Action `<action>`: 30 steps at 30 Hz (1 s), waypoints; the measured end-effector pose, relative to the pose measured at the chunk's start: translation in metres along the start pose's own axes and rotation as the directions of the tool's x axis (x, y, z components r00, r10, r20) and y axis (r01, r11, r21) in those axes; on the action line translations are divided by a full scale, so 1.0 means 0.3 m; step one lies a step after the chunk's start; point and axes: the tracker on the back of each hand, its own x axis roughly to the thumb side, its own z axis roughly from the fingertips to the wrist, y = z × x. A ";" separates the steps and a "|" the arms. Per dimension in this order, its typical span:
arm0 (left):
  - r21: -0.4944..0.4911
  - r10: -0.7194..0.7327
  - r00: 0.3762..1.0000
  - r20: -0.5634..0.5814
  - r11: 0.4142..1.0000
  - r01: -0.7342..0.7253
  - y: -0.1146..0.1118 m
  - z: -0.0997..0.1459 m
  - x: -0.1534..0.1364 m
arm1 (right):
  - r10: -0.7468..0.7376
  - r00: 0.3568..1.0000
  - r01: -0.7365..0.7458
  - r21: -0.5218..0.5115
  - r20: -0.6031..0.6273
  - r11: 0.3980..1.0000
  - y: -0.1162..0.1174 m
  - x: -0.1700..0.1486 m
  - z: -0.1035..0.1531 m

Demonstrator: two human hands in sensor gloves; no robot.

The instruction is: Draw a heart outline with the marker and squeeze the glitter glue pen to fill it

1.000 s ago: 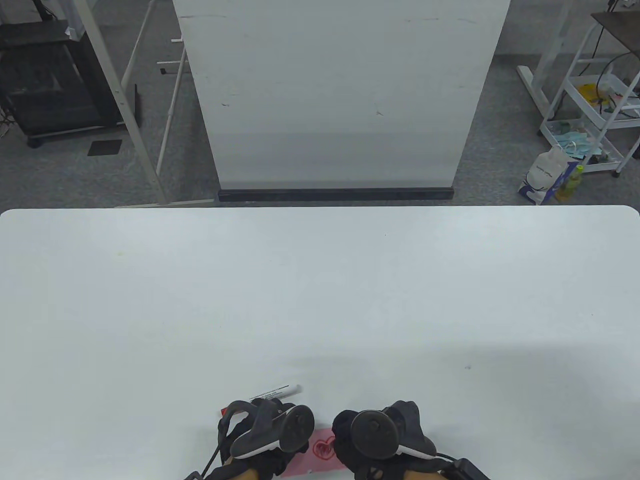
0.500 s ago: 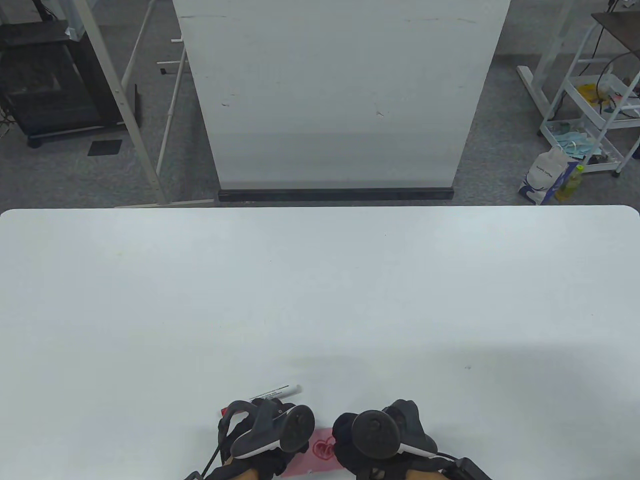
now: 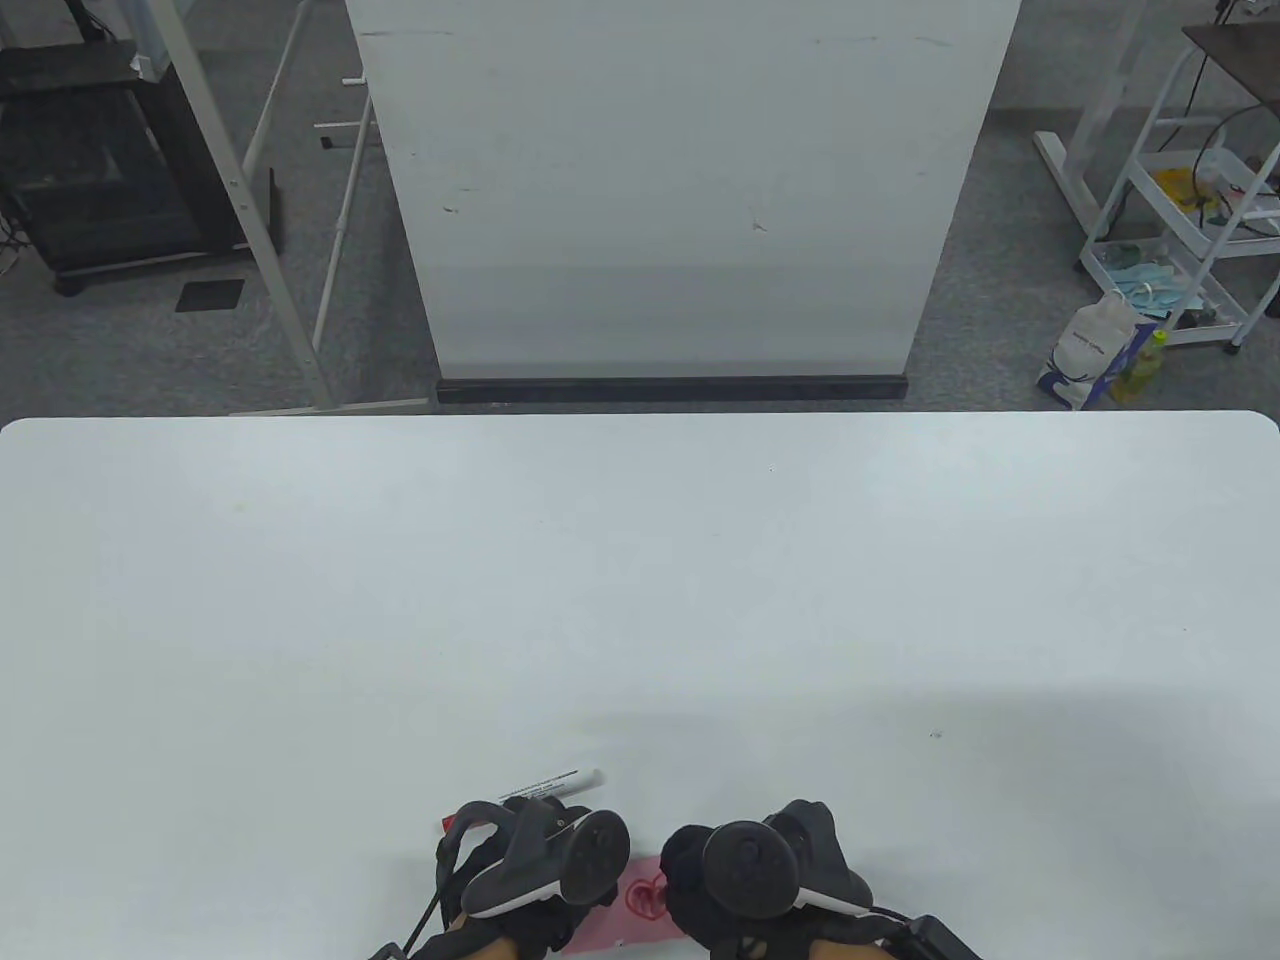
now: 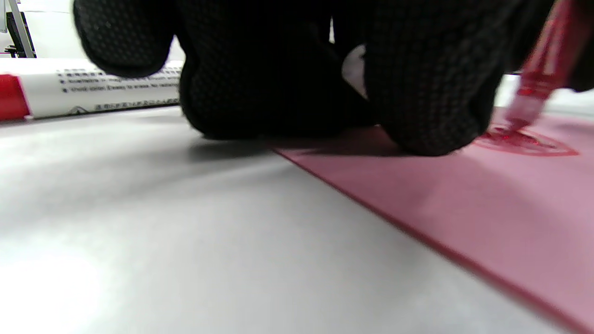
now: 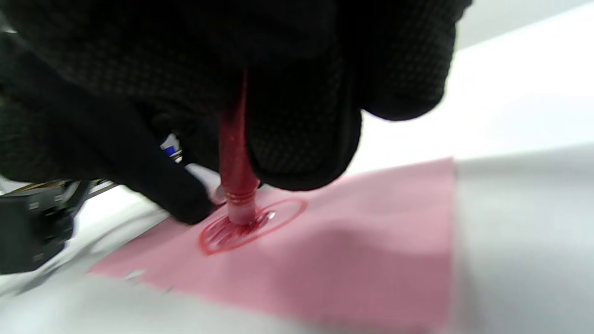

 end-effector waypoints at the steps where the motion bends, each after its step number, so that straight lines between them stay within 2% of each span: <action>1: 0.000 0.000 1.000 0.000 1.000 0.000 0.000 0.000 0.000 | 0.017 1.000 -0.017 -0.006 -0.005 1.000 -0.005 -0.003 0.001; 6: -0.002 -0.001 1.000 -0.001 1.000 0.001 0.000 -0.001 0.001 | -0.061 0.998 0.060 0.066 0.023 0.996 0.000 -0.004 0.003; 8: -0.002 -0.001 1.000 -0.001 1.000 0.001 0.000 -0.001 0.001 | -0.065 0.998 0.064 0.048 0.013 0.997 0.005 -0.003 0.000; 11: -0.002 -0.001 1.000 -0.001 1.000 0.001 0.000 -0.001 0.001 | 0.004 1.000 -0.004 -0.012 -0.005 1.000 -0.002 -0.010 -0.003; 17: -0.001 -0.001 1.000 0.001 1.000 0.001 0.000 -0.001 0.001 | -0.052 0.998 0.051 0.058 0.026 0.997 0.000 -0.005 0.000; 19: -0.001 -0.002 1.000 0.002 1.000 0.002 0.000 -0.001 0.000 | -0.060 0.998 0.059 0.038 0.012 0.998 0.005 -0.003 -0.001; 22: -0.001 -0.002 1.000 0.002 1.000 0.002 0.000 -0.001 0.000 | 0.017 1.000 -0.017 -0.015 -0.003 1.000 -0.002 -0.005 -0.002; 27: -0.002 0.000 1.000 0.001 1.000 0.000 0.001 -0.002 0.000 | -0.001 0.999 -0.001 0.049 0.034 0.999 -0.005 0.003 0.001; 30: 0.000 0.000 1.000 0.003 1.000 0.000 0.000 -0.001 -0.001 | -0.023 0.999 0.023 0.024 0.029 0.999 0.010 0.003 -0.002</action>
